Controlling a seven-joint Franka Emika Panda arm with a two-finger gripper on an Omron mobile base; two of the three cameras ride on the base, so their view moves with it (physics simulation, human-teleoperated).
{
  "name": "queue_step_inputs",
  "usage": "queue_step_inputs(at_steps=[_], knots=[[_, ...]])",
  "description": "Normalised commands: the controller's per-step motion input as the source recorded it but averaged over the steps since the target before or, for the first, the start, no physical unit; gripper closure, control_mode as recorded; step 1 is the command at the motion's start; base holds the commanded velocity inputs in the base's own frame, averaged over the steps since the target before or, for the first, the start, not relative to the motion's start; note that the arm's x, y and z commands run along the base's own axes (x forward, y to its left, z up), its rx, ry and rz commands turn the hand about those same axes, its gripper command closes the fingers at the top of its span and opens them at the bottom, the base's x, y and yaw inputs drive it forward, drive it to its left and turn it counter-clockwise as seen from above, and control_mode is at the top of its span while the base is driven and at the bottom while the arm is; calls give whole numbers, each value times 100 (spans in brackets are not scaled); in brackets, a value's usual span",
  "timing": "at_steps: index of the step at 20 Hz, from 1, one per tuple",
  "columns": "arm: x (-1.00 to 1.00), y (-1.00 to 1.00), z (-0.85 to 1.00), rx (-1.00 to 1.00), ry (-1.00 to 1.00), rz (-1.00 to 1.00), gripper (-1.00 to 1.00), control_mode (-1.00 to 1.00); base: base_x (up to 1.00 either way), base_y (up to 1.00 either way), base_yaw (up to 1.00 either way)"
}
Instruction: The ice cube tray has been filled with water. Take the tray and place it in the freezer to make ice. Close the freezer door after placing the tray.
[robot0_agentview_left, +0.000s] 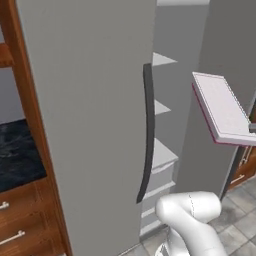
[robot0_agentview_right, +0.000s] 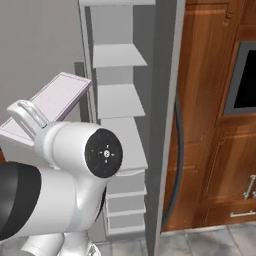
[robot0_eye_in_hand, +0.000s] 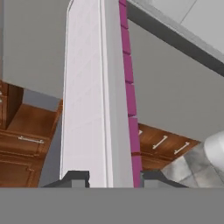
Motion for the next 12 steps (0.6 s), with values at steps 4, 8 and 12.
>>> queue_step_inputs(at_steps=[4, 8, 12], knots=[[0, 0, 0, 0, 0, 0, 100, 100, 73, -30, 0], [0, 0, 0, 0, 0, 0, 100, 100, 59, -35, 0], [0, 0, 0, 0, 0, 0, 100, 100, 51, -15, 0]])
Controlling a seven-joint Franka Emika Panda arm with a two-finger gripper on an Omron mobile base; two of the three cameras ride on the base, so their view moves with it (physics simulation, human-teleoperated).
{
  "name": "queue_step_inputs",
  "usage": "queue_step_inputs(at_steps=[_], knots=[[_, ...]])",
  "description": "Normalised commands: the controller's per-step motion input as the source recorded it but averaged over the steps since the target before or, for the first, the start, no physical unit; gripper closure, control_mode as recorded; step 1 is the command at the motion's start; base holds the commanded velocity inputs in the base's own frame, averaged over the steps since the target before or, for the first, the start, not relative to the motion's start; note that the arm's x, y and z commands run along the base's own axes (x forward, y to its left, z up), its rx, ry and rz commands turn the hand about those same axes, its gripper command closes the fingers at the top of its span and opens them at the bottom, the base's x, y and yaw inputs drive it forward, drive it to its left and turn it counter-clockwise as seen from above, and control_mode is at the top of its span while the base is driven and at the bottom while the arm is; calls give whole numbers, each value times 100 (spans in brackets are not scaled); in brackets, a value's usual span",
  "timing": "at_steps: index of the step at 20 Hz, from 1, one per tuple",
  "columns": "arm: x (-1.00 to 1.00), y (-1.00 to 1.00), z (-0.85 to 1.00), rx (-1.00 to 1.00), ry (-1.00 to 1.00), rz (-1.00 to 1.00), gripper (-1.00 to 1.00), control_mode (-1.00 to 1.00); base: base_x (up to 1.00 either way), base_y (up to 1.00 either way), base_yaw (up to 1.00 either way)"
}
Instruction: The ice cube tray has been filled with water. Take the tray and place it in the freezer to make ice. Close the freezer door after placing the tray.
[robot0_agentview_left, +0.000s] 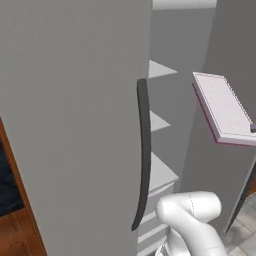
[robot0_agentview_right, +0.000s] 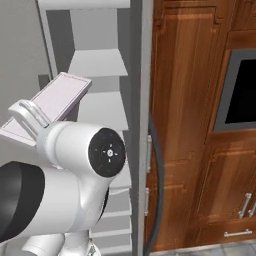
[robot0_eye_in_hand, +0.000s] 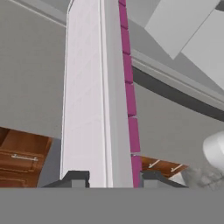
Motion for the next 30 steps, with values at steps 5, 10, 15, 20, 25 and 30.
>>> queue_step_inputs(at_steps=[5, 10, 15, 20, 25, 30], knots=[[0, 0, 0, 0, 0, 0, 100, 100, 44, -4, 0], [0, 0, 0, 0, 0, 0, 100, 100, 45, 2, 0], [0, 0, 0, 0, 0, 0, 100, 100, 57, 2, 0], [0, 0, 0, 0, 0, 0, 100, 100, 29, 0, 0], [0, 0, 0, 0, 0, 0, 100, 100, 36, 0, 2], [0, 0, 0, 0, 0, 0, 100, 100, 16, -9, 9]])
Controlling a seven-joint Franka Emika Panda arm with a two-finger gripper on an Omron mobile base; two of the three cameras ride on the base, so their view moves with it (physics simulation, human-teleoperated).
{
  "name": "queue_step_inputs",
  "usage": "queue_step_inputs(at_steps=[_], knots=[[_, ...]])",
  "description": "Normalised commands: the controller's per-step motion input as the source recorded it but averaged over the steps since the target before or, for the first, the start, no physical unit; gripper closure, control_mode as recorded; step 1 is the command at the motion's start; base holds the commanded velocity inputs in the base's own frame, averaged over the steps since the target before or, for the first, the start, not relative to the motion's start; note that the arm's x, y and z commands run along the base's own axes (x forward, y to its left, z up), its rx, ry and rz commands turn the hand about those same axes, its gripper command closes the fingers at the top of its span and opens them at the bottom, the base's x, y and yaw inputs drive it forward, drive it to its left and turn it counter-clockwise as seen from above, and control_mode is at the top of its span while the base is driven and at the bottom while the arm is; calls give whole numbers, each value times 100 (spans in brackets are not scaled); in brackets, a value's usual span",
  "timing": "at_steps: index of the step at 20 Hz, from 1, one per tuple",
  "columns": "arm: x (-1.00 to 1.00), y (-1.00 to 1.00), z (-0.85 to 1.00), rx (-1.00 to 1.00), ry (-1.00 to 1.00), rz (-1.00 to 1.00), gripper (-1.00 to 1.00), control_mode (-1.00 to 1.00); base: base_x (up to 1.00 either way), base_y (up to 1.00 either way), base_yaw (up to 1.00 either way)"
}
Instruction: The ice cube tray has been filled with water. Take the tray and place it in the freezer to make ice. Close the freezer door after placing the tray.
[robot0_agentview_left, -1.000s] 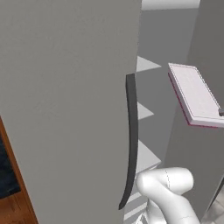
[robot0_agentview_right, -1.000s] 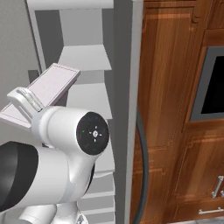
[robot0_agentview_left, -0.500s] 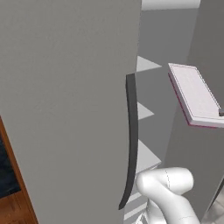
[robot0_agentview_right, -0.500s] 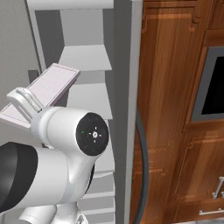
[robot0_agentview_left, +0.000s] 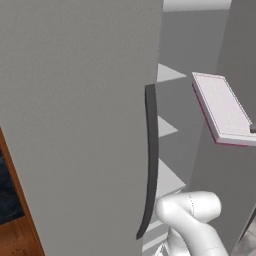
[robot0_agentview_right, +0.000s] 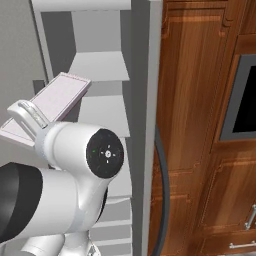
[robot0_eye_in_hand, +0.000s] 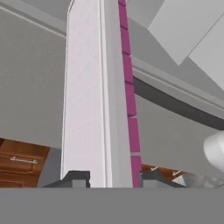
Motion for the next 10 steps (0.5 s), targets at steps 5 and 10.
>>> queue_step_inputs(at_steps=[5, 10], knots=[[0, 0, 0, 0, 0, 0, 100, 100, 10, 0, 7], [-1, -1, 1, 0, 4, 0, 100, -100, 0, 0, 0]])
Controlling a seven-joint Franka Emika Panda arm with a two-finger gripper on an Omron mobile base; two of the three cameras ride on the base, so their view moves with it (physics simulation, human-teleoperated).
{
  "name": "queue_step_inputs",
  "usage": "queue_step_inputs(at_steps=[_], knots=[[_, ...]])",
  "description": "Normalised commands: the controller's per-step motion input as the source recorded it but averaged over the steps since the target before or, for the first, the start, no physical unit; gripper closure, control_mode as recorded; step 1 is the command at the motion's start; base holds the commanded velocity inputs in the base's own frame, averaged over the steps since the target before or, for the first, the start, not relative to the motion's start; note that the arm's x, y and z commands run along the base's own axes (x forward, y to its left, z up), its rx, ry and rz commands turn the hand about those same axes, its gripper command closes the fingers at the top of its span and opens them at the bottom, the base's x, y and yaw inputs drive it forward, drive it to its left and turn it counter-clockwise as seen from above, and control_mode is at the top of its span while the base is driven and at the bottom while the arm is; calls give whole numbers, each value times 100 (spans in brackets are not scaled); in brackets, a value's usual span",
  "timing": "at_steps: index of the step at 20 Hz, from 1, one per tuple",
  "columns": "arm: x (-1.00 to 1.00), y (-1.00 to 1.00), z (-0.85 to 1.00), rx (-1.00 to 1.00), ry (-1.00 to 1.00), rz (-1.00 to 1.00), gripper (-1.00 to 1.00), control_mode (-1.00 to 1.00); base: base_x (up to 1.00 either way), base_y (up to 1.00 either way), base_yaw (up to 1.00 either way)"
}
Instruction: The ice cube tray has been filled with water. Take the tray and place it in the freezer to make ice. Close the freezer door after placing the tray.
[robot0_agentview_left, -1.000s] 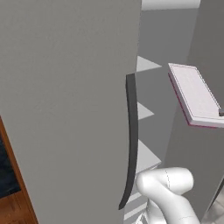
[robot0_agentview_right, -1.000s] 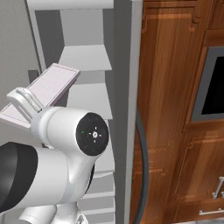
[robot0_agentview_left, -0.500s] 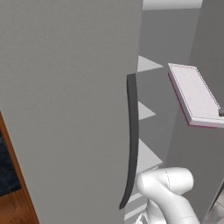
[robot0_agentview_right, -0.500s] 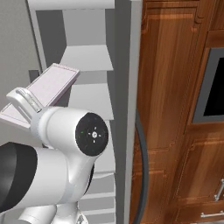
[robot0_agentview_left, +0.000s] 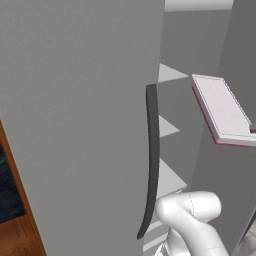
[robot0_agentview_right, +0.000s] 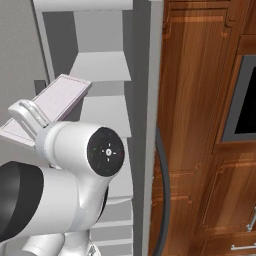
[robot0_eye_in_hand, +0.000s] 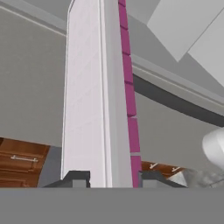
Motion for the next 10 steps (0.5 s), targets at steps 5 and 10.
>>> queue_step_inputs(at_steps=[5, 10], knots=[[0, -9, 10, 0, 0, 0, 100, -100, 0, 0, 0], [0, 0, 0, -3, 0, 0, 100, -100, 0, 0, 0]])
